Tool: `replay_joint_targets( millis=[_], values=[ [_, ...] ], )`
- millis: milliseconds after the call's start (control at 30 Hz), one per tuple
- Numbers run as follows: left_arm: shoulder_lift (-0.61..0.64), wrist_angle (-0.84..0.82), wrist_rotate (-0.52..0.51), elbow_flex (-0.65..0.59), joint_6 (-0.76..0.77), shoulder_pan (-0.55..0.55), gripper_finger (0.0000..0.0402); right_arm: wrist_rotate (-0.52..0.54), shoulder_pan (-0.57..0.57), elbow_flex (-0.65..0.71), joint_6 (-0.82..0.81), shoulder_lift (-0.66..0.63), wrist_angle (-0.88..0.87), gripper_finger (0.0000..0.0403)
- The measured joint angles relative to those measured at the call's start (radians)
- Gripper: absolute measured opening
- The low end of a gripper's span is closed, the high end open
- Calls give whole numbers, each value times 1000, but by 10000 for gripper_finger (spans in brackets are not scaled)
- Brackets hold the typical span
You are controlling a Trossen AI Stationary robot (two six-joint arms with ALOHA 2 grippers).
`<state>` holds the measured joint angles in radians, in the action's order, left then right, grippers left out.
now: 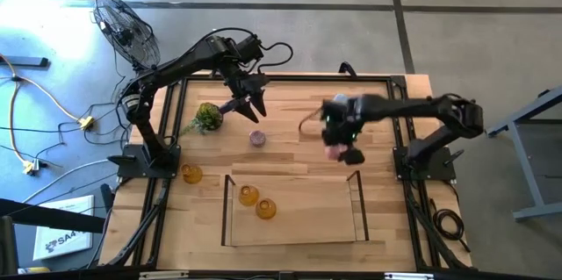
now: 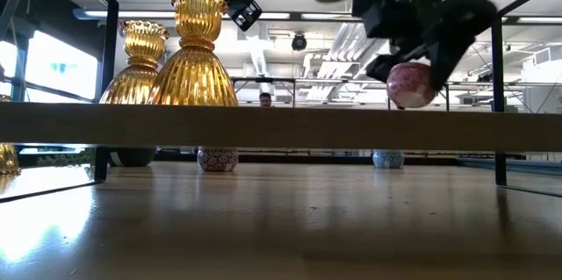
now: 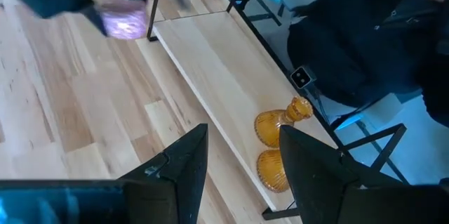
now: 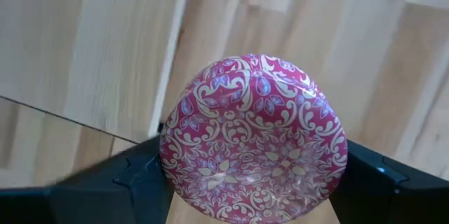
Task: Pick & Place candle stick holders
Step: Put the pink scented candle on the shelf
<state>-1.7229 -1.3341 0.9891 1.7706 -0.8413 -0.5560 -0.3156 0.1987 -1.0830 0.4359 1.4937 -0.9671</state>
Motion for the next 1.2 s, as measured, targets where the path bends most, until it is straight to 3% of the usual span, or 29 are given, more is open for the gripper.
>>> replay_joint_targets(
  millis=[200, 433, 633, 1000, 1200],
  values=[
    [0, -8, 80, 0, 0, 0, 172, 172, -245, -77, -181, 23, -2, 289],
    [10, -48, 94, 0, 12, 0, 172, 234, -407, -166, -327, 102, -42, 289],
    [60, -46, 101, 1, 16, 44, 172, 231, -449, -234, -422, 197, -77, 289],
    [119, -45, 38, 1, 38, 127, 172, 113, -503, -233, -527, 306, -5, 289],
    [125, -45, 34, 1, 37, 126, 172, 158, -526, -233, -561, 320, 33, 304]
  ],
)
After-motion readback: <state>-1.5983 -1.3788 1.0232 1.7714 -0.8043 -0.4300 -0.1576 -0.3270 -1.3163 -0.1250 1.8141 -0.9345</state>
